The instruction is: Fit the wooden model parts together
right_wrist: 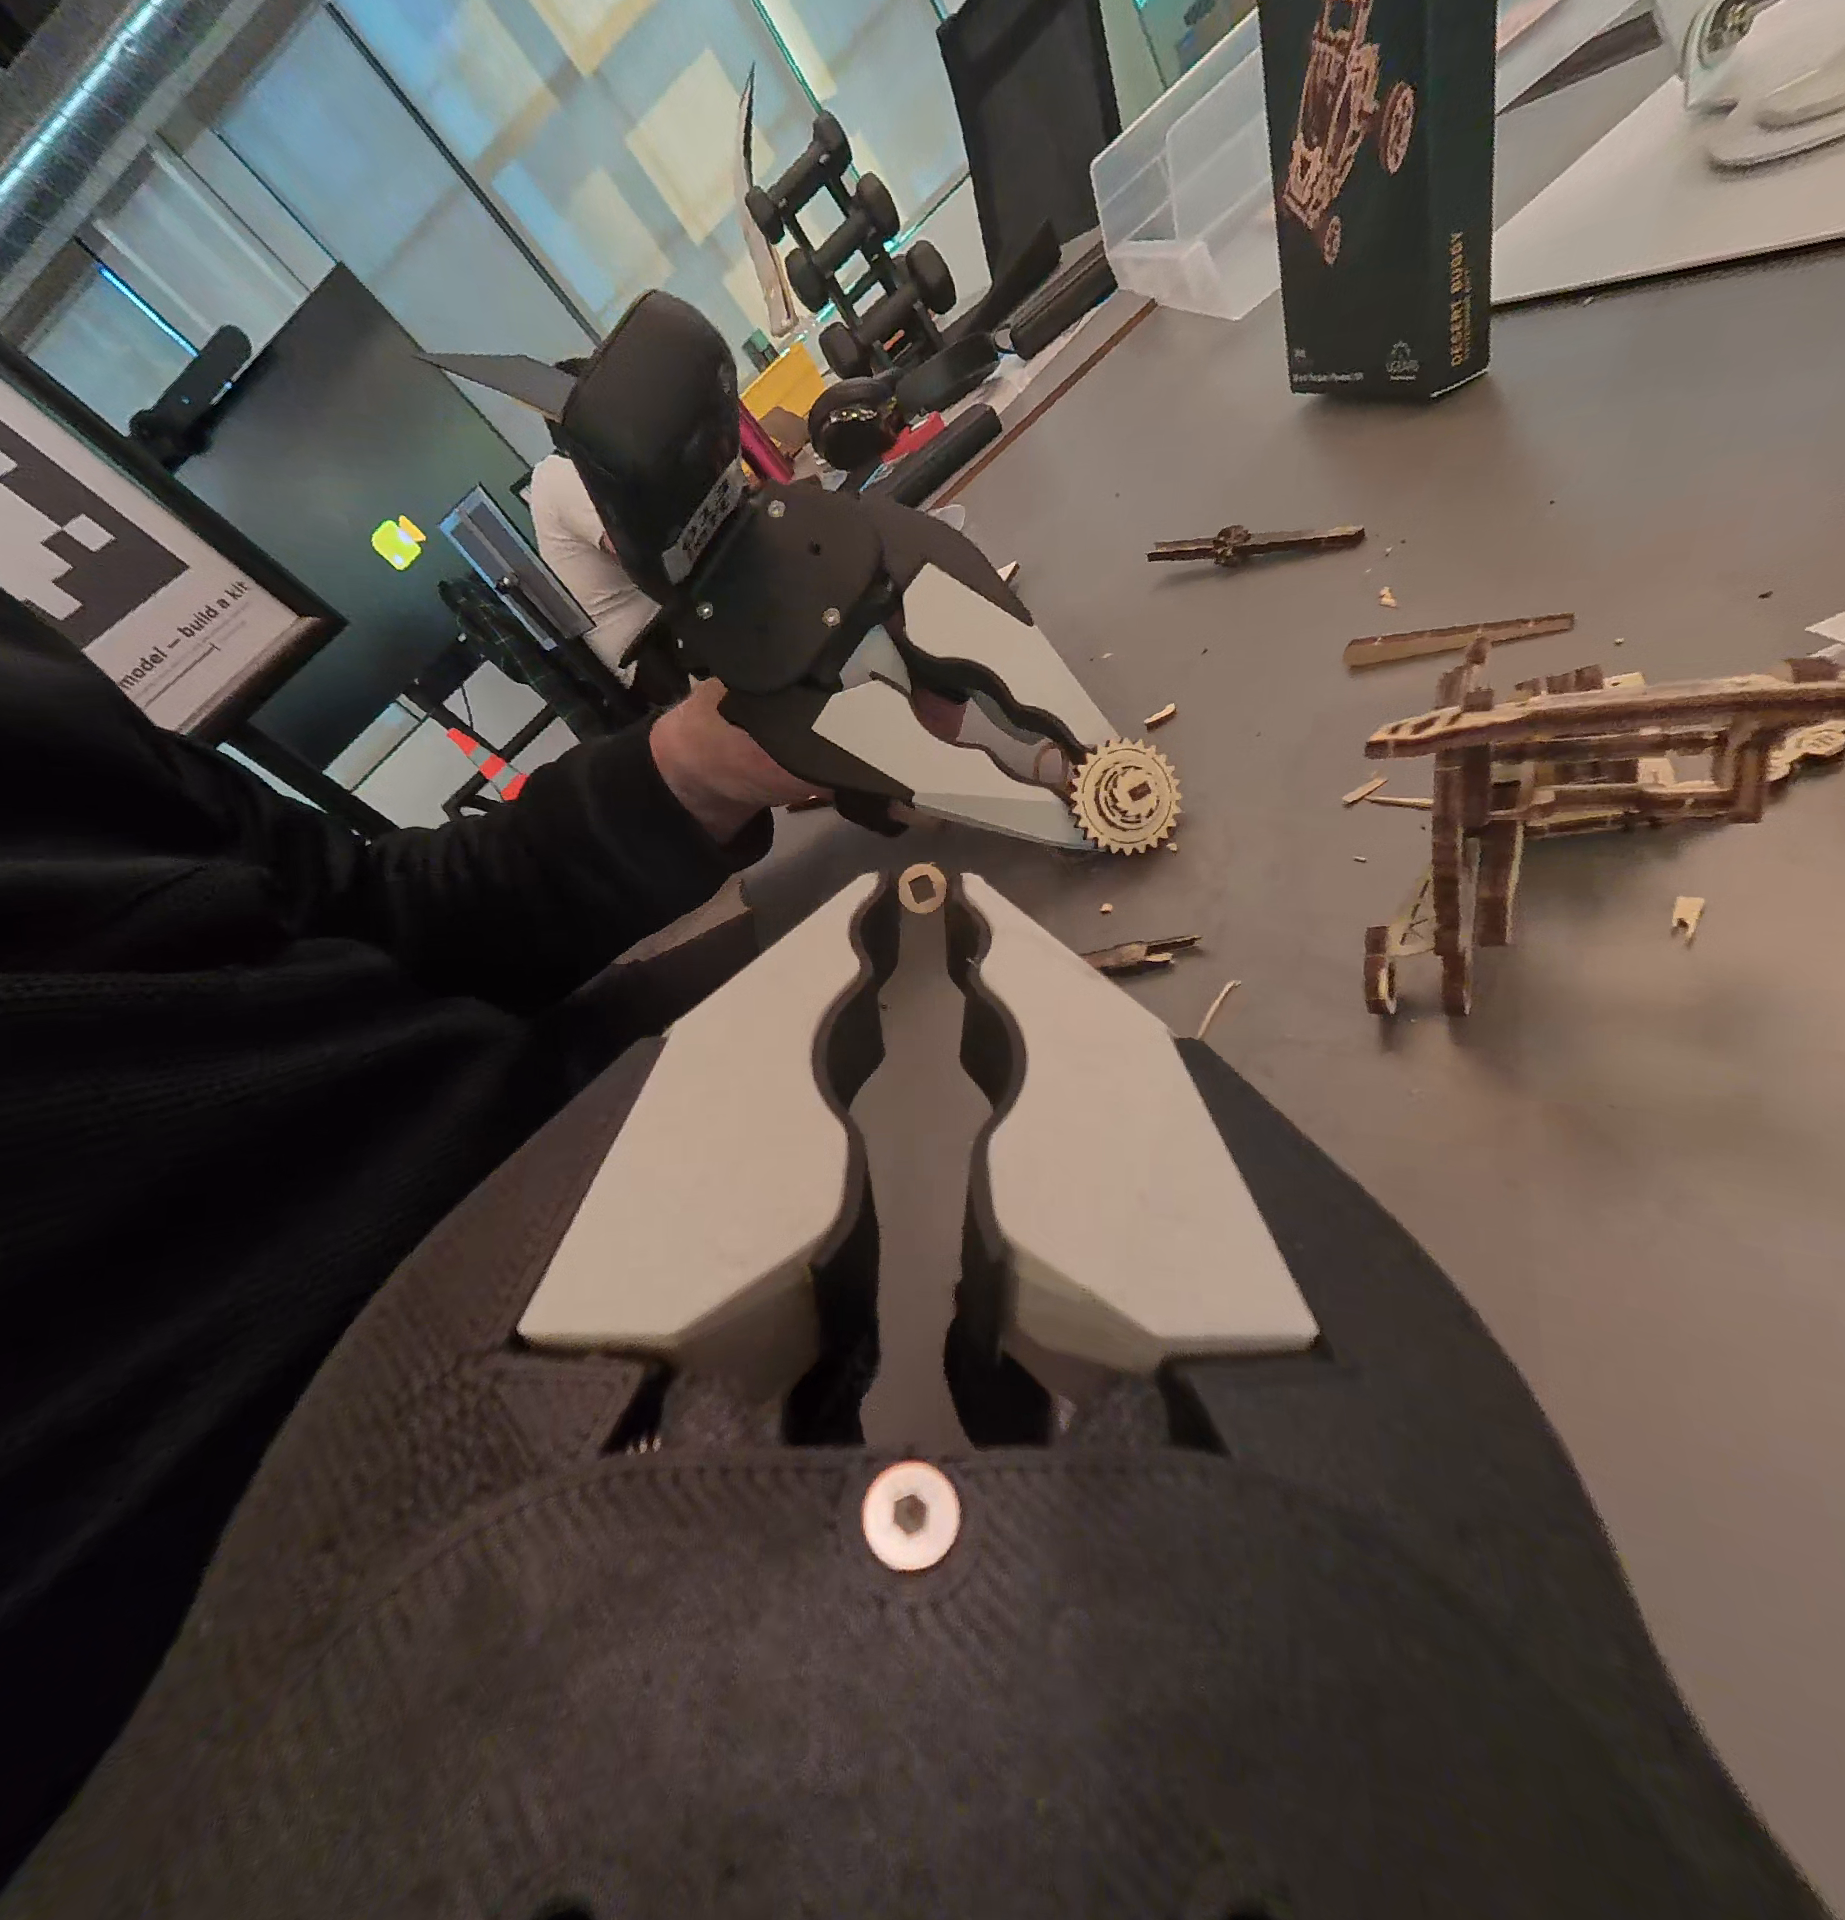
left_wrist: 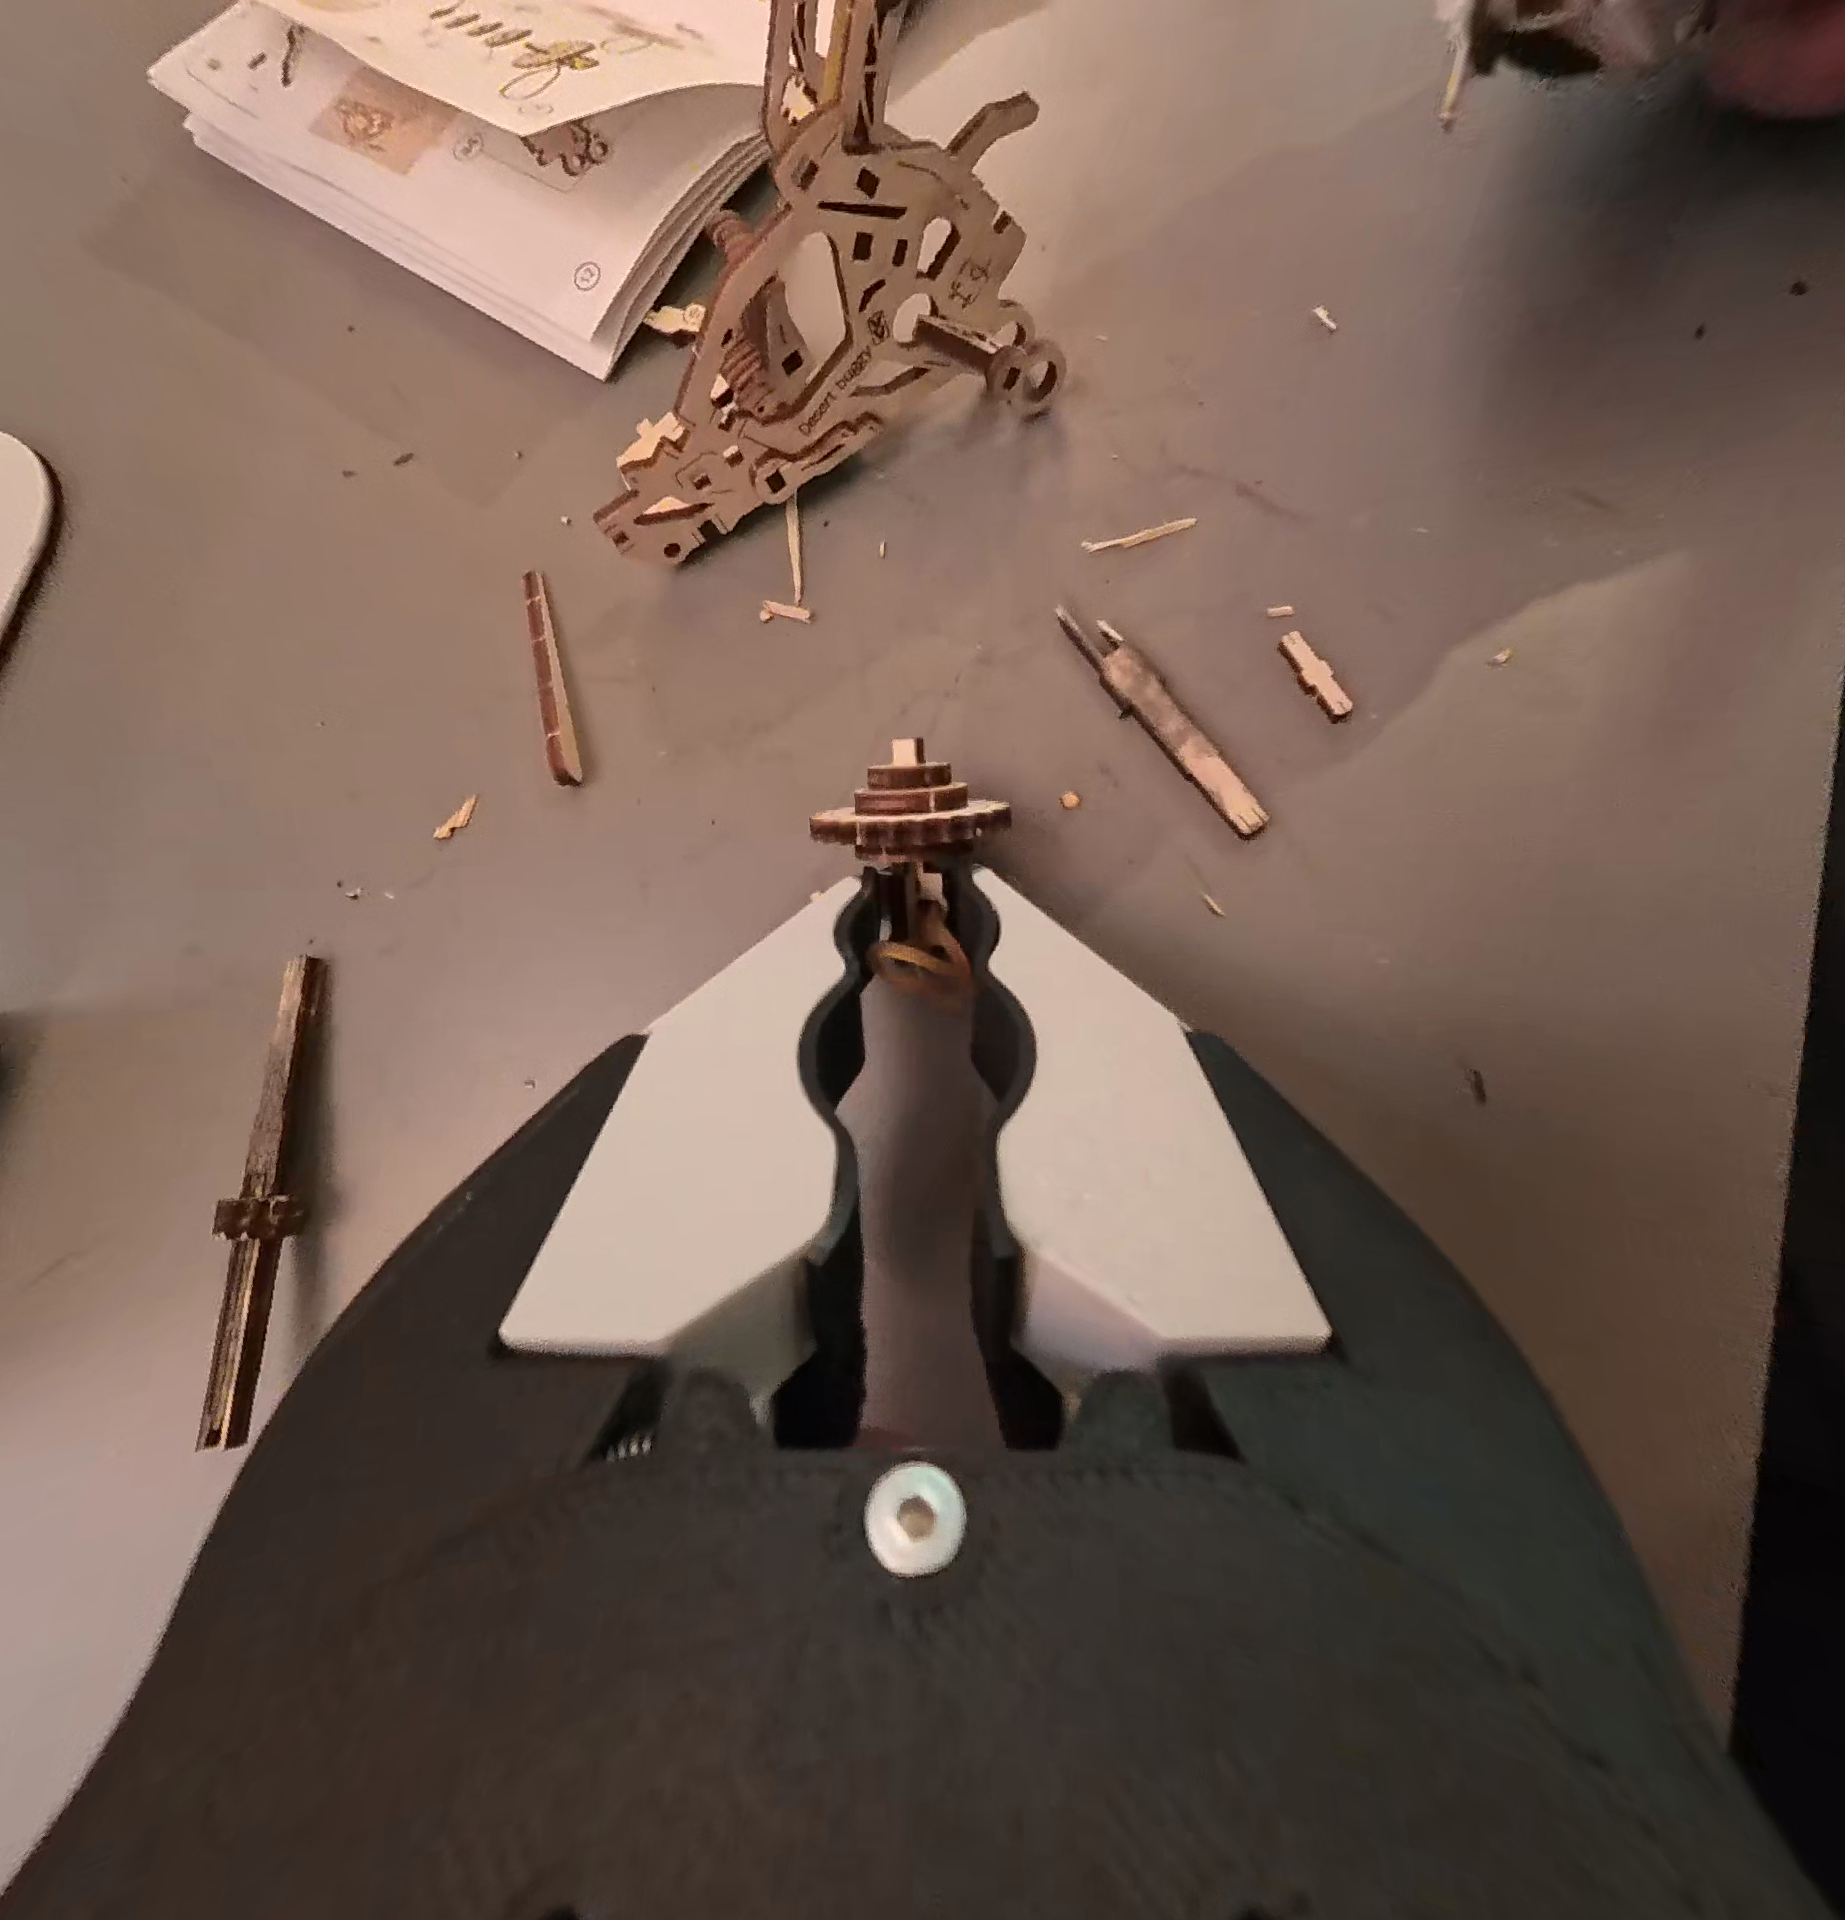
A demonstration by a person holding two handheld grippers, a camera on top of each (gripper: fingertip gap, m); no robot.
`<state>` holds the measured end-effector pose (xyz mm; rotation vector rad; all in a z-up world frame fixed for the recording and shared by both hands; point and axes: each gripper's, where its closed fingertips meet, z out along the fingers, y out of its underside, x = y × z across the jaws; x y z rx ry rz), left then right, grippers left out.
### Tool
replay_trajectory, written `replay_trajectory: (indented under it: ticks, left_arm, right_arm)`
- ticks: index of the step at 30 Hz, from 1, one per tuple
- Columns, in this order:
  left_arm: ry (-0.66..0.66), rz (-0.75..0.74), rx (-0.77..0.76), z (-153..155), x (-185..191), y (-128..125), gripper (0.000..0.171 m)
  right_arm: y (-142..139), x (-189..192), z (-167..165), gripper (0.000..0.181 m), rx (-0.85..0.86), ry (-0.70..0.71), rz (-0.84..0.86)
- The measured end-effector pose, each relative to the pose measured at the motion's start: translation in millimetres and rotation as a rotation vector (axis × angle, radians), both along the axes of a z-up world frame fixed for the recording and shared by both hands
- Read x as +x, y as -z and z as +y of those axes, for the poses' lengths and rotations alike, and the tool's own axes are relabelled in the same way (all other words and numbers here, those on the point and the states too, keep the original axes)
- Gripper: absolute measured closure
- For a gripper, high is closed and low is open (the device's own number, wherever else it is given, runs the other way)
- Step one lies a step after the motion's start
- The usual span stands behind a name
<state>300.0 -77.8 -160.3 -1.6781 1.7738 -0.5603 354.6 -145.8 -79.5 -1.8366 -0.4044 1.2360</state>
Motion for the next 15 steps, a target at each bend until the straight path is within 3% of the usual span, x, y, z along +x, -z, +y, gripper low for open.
replay_trajectory:
  ticks: [3,9,15]
  left_arm:
    - [0.021,-0.04,0.067,-2.9,3.2,-5.7,0.16]
    - [0.108,-0.196,0.203,-22.7,22.2,-45.3,0.16]
    - [0.165,-0.307,0.245,-40.5,35.3,-78.3,0.16]
  right_arm:
    - [-0.3,0.1,6.3,0.175,0.04,0.017,-0.062]
    - [-15.5,-9.8,21.4,0.175,0.189,0.02,-0.174]
    - [-21.2,-15.3,22.6,0.175,0.234,0.024,-0.213]
